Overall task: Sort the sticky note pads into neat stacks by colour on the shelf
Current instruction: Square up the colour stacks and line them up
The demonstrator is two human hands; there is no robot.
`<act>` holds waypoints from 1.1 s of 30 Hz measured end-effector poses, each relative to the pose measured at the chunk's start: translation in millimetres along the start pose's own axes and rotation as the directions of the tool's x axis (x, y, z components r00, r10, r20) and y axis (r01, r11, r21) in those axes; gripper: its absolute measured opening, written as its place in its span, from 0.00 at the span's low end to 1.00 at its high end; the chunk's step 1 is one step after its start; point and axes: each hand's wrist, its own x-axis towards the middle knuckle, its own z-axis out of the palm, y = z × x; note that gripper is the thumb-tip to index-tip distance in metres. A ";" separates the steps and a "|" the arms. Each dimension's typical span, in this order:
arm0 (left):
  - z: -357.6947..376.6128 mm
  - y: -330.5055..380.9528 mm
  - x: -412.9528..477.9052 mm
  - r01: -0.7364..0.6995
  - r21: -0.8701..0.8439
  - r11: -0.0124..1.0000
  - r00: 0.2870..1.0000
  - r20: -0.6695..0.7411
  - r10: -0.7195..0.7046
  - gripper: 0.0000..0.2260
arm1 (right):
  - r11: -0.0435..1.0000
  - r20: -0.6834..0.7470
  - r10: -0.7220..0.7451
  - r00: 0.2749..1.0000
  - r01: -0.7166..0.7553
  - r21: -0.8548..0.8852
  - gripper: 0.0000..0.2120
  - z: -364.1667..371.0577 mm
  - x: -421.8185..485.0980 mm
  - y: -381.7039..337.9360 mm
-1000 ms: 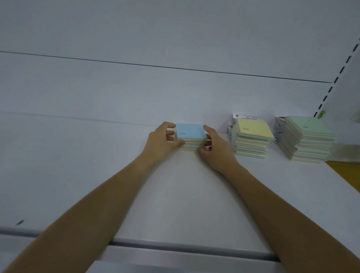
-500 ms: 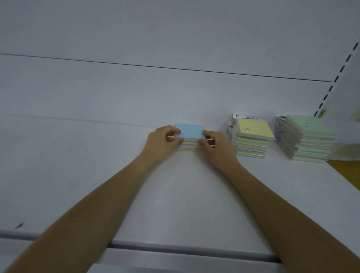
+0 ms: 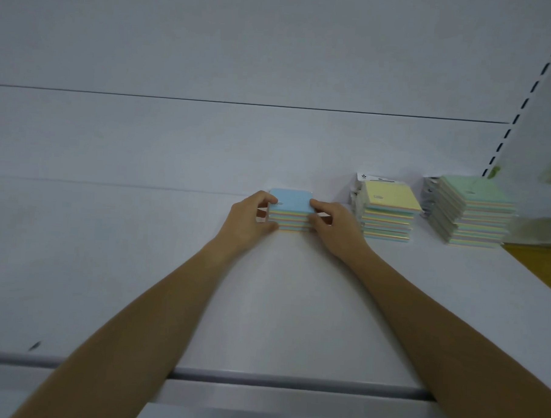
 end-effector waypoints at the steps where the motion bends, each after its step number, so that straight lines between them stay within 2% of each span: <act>1: -0.6 -0.3 0.2 0.001 -0.005 1.000 1.000 -0.002 -0.001 0.17 | 1.000 -0.002 0.003 1.000 -0.003 0.017 0.18 -0.4 -0.2 -0.5; 6: -0.1 0.2 1.9 0.057 -0.082 0.995 0.997 -0.042 -0.060 0.12 | 0.999 0.003 0.016 1.000 -0.016 0.039 0.18 -0.6 -0.6 -3.0; 18: 0.2 -0.3 3.2 0.085 -0.138 0.987 0.996 -0.015 -0.088 0.13 | 0.963 0.041 0.124 0.991 -0.130 0.236 0.19 -0.5 6.7 6.4; 21: 0.2 0.5 1.0 0.069 -0.111 0.991 0.997 -0.016 -0.071 0.14 | 0.980 0.069 0.086 0.994 -0.097 0.176 0.22 -1.6 4.0 4.1; 23: 0.3 1.0 -0.1 0.062 -0.096 0.993 0.997 -0.032 -0.066 0.14 | 0.998 0.085 0.024 0.996 -0.030 0.062 0.24 -0.2 1.2 3.1; 26: 0.8 1.5 -0.1 0.077 -0.104 0.992 0.996 -0.043 -0.081 0.14 | 0.993 0.098 -0.063 0.993 0.072 -0.097 0.22 1.8 -0.1 2.6; 30: 0.0 2.7 0.0 0.077 -0.091 0.993 0.996 -0.026 -0.079 0.16 | 0.988 0.089 -0.068 0.994 0.080 -0.132 0.23 4.3 -1.5 1.8; 33: -4.3 7.4 -0.4 0.091 -0.066 0.994 0.995 -0.023 -0.092 0.19 | 0.983 -0.018 -0.112 0.994 0.108 -0.147 0.27 4.6 -5.1 -1.9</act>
